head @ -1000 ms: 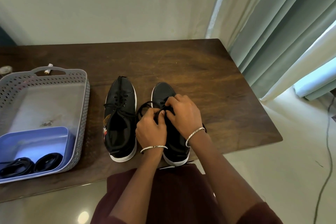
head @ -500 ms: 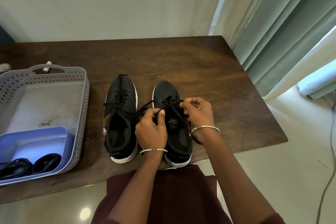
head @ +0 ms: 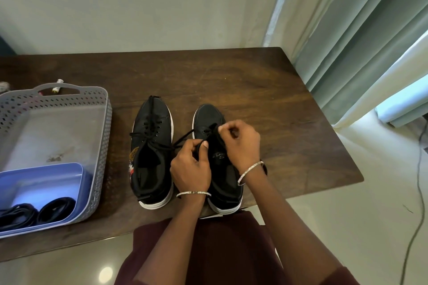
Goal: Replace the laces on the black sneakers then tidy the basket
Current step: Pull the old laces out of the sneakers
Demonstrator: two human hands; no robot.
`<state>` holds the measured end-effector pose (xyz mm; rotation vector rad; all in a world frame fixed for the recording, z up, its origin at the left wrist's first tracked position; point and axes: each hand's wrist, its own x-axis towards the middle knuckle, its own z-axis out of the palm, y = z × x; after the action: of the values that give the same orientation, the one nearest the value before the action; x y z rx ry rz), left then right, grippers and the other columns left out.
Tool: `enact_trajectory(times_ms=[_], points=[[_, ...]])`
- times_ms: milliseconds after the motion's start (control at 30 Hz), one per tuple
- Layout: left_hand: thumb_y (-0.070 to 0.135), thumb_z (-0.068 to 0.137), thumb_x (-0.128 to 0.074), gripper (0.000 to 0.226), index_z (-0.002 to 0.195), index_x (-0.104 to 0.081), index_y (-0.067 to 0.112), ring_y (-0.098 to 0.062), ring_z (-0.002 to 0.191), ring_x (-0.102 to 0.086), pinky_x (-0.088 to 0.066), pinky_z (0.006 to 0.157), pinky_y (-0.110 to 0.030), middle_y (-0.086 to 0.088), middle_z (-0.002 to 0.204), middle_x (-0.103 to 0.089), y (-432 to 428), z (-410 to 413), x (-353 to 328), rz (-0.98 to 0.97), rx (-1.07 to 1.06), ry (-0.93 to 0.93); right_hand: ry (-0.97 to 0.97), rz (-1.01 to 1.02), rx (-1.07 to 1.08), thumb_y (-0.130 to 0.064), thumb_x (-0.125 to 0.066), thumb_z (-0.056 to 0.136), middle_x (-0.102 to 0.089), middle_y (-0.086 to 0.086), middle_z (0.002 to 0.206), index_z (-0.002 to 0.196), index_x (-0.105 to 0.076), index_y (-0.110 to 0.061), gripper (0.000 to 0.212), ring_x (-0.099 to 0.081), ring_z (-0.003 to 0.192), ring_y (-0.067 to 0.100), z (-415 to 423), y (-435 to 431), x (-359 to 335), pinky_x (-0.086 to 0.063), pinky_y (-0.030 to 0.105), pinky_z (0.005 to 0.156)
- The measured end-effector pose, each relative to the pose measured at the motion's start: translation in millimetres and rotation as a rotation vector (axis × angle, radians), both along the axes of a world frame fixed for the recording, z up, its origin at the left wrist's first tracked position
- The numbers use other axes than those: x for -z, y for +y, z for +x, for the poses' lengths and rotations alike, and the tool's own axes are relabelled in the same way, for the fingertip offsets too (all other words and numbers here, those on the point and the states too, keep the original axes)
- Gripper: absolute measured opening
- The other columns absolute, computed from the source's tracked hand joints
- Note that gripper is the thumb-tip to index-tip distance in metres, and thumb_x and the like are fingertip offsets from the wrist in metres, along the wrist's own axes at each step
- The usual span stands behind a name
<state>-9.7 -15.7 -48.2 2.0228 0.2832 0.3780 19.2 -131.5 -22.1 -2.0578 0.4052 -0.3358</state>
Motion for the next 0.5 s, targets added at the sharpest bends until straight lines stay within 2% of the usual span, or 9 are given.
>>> enact_trajectory(times_ms=[67, 100, 167, 233, 267, 333, 367, 433, 500], points=[[0.029, 0.089, -0.070, 0.007, 0.089, -0.073, 0.022, -0.019, 0.068, -0.066, -0.049, 0.064, -0.032, 0.005, 0.072, -0.070, 0, 0, 0, -0.008, 0.004, -0.004, 0.095, 0.725, 0.286, -0.013, -0.065, 0.091, -0.061, 0.001, 0.068, 0.075, -0.065, -0.011, 0.016, -0.051, 0.047, 0.005, -1, -6, 1, -0.034, 0.018, 0.041], [0.029, 0.089, -0.070, 0.007, 0.088, -0.072, 0.022, -0.017, 0.066, -0.065, -0.050, 0.063, -0.032, 0.006, 0.071, -0.069, 0, 0, 0, -0.012, 0.006, -0.011, 0.162, 0.925, 0.360, -0.009, -0.063, 0.092, -0.058, 0.005, 0.067, 0.073, -0.062, -0.008, 0.018, -0.048, 0.044, 0.007, -3, -12, 3, -0.028, 0.019, 0.035], [0.029, 0.090, -0.070, 0.007, 0.088, -0.072, 0.022, -0.015, 0.064, -0.064, -0.052, 0.063, -0.033, 0.007, 0.070, -0.069, 0, -1, 1, -0.018, 0.013, -0.023, 0.266, 0.949, 0.371, -0.006, -0.063, 0.091, -0.058, 0.008, 0.070, 0.076, -0.062, -0.007, 0.014, -0.046, 0.044, 0.010, -11, -20, 11, -0.026, 0.020, 0.032], [0.029, 0.090, -0.069, 0.008, 0.088, -0.072, 0.022, -0.014, 0.065, -0.064, -0.052, 0.064, -0.034, 0.007, 0.071, -0.069, 1, 0, 2, -0.018, 0.015, -0.020, 0.193, 0.780, 0.344, -0.011, -0.071, 0.086, -0.065, 0.007, 0.083, 0.086, -0.065, -0.012, 0.006, -0.055, 0.054, 0.013, -16, -20, 13, -0.042, 0.022, 0.042], [0.029, 0.089, -0.069, 0.008, 0.088, -0.072, 0.022, -0.014, 0.065, -0.064, -0.053, 0.064, -0.034, 0.007, 0.072, -0.069, 1, 0, 2, -0.017, 0.013, -0.018, 0.105, 0.607, 0.329, -0.016, -0.074, 0.084, -0.068, 0.002, 0.091, 0.092, -0.066, -0.017, 0.012, -0.062, 0.067, 0.013, -18, -20, 12, -0.051, 0.026, 0.055], [0.030, 0.089, -0.070, 0.008, 0.089, -0.072, 0.022, -0.016, 0.068, -0.066, -0.053, 0.065, -0.035, 0.006, 0.074, -0.070, 0, 0, 2, -0.017, 0.013, -0.015, -0.055, 0.125, 0.205, -0.026, -0.076, 0.081, -0.064, -0.009, 0.102, 0.100, -0.067, -0.026, 0.020, -0.062, 0.090, 0.005, -19, -18, 4, -0.052, 0.026, 0.077], [0.030, 0.089, -0.070, 0.008, 0.089, -0.072, 0.022, -0.017, 0.069, -0.067, -0.053, 0.065, -0.035, 0.005, 0.075, -0.071, 0, 0, 2, -0.016, 0.013, -0.015, -0.105, -0.061, 0.084, -0.029, -0.074, 0.082, -0.060, -0.013, 0.105, 0.102, -0.067, -0.028, 0.022, -0.059, 0.091, 0.001, -18, -16, -2, -0.051, 0.025, 0.079], [0.029, 0.089, -0.070, 0.008, 0.090, -0.072, 0.021, -0.020, 0.072, -0.068, -0.053, 0.065, -0.036, 0.003, 0.077, -0.072, 0, 1, 2, -0.010, 0.009, -0.016, -0.081, -0.323, -0.169, -0.031, -0.071, 0.083, -0.053, -0.014, 0.112, 0.110, -0.067, -0.031, 0.027, -0.055, 0.080, 0.001, -14, -9, -14, -0.052, 0.025, 0.072], [0.028, 0.089, -0.070, 0.008, 0.090, -0.072, 0.020, -0.021, 0.073, -0.068, -0.053, 0.065, -0.036, 0.002, 0.079, -0.073, 1, 1, 4, -0.007, 0.011, -0.020, -0.017, -0.575, -0.307, -0.030, -0.069, 0.085, -0.049, -0.010, 0.120, 0.117, -0.065, -0.030, 0.033, -0.058, 0.078, 0.009, -10, -1, -16, -0.051, 0.029, 0.065]])
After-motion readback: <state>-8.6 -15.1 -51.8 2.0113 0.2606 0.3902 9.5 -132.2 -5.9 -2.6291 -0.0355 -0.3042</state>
